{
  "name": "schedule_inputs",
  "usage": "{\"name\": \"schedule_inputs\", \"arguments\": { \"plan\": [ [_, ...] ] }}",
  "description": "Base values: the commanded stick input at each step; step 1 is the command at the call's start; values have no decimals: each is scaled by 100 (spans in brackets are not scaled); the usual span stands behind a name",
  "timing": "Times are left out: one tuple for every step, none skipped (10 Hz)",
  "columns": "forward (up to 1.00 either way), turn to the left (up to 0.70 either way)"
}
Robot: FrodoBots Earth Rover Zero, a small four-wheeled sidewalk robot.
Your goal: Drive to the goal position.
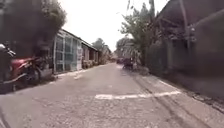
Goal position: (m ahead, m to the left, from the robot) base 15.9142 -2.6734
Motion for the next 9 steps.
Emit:
{"name": "schedule_inputs", "arguments": {
  "plan": [
    [100,0],
    [100,0],
    [100,0],
    [100,0],
    [100,0],
    [100,0],
    [100,0],
    [100,0],
    [100,0]
  ]
}}
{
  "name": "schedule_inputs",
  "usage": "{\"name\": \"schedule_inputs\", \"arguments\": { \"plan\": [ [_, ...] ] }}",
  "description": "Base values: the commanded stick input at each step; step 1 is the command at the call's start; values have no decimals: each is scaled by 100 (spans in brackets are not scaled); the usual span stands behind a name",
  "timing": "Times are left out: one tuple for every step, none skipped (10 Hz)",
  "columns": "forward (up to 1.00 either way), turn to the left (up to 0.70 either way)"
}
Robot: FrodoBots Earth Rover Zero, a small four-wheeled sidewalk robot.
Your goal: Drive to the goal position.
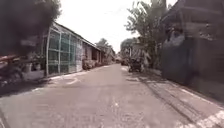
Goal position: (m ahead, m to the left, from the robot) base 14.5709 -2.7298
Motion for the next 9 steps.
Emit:
{"name": "schedule_inputs", "arguments": {
  "plan": [
    [100,0],
    [100,0],
    [100,0],
    [100,0],
    [100,0],
    [100,0],
    [100,0],
    [100,0],
    [100,0]
  ]
}}
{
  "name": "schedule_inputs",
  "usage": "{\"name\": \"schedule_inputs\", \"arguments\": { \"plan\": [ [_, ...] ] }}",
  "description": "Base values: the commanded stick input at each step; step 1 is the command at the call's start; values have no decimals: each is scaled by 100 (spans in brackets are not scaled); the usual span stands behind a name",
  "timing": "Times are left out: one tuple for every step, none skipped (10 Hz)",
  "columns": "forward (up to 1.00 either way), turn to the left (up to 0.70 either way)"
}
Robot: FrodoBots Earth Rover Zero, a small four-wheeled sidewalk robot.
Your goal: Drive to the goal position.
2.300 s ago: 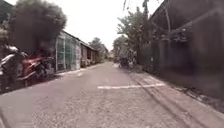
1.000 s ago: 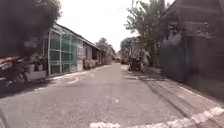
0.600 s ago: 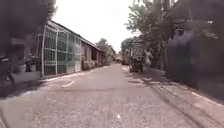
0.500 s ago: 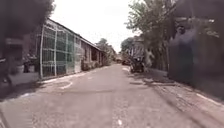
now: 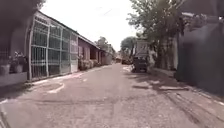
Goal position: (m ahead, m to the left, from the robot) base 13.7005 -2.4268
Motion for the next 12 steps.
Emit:
{"name": "schedule_inputs", "arguments": {
  "plan": [
    [100,0],
    [100,0],
    [100,0],
    [100,0],
    [100,0],
    [100,0],
    [100,0],
    [100,0],
    [100,0],
    [100,0],
    [100,0],
    [100,-18]
  ]
}}
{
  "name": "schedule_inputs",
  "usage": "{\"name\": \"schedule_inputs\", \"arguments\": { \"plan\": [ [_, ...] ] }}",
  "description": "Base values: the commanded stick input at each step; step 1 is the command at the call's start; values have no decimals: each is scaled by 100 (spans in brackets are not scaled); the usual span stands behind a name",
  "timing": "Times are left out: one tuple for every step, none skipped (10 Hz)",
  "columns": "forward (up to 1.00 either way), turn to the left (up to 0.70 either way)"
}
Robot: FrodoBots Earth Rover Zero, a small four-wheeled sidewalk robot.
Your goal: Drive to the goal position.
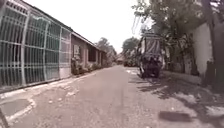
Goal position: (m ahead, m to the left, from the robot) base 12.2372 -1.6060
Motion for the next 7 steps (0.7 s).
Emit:
{"name": "schedule_inputs", "arguments": {
  "plan": [
    [100,-27],
    [100,-17],
    [100,-4],
    [100,0],
    [100,0],
    [100,0],
    [100,0]
  ]
}}
